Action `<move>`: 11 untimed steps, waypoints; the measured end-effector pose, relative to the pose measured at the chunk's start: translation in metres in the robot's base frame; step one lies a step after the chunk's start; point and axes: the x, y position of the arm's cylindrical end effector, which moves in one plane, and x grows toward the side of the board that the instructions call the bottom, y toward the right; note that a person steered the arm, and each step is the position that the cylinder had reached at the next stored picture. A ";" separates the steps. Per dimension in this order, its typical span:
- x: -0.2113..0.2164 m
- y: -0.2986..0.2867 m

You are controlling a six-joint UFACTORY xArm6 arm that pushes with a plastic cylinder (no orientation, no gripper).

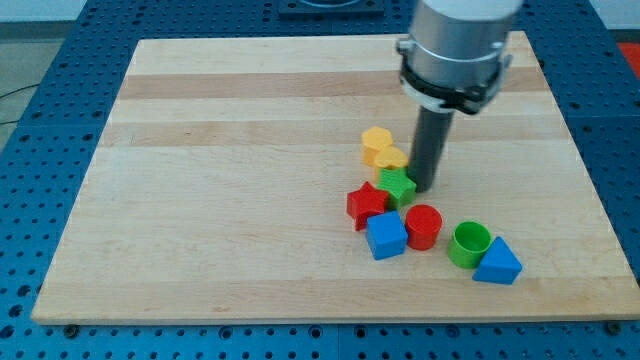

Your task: Place the yellow hexagon vertically at the top side of the red circle

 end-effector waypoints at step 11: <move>-0.126 0.021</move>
